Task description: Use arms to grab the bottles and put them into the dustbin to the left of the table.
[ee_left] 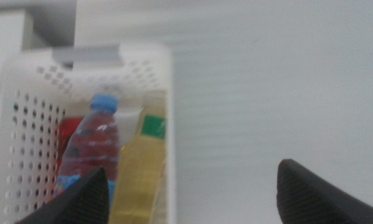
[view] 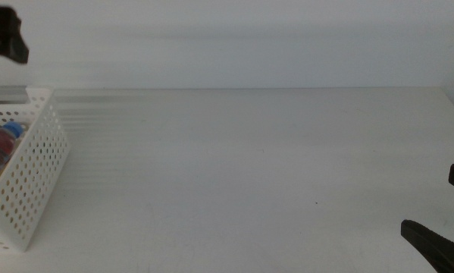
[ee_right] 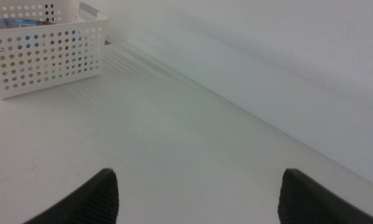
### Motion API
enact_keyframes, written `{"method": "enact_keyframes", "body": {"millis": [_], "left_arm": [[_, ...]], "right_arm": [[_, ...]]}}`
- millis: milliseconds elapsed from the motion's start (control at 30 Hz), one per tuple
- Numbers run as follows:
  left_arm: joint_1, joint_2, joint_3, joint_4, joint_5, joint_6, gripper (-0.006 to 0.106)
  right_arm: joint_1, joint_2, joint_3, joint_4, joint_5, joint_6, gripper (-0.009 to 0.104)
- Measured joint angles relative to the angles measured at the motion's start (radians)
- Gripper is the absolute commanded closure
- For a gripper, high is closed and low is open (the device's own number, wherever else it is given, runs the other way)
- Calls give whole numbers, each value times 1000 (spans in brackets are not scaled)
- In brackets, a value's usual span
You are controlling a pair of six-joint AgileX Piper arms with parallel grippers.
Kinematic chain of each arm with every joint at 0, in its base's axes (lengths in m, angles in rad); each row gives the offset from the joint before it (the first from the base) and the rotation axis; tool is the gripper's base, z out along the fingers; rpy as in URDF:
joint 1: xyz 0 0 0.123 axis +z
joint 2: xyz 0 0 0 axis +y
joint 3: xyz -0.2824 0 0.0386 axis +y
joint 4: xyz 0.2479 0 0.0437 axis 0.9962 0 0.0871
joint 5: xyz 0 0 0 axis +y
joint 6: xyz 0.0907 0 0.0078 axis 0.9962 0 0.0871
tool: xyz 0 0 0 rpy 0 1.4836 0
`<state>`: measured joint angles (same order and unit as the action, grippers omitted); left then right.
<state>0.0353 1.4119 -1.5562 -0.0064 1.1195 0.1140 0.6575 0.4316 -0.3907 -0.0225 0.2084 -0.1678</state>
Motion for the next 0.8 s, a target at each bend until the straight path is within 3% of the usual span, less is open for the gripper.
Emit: {"method": "enact_keyframes", "body": {"millis": [200,367,567,800], "left_arm": [[-102,-144,25,6,-29,-23,15],[-160,-283,183,6,-234,-41,15],[-179,-426,410,6,-443,-50,15],[-179,-502,493,31,-482,-83,15]], "right_arm": [[0,0,0,0,0,0,28],[0,0,0,0,0,0,28],[0,0,0,0,0,0,28],[0,0,0,0,0,0,28]]}}
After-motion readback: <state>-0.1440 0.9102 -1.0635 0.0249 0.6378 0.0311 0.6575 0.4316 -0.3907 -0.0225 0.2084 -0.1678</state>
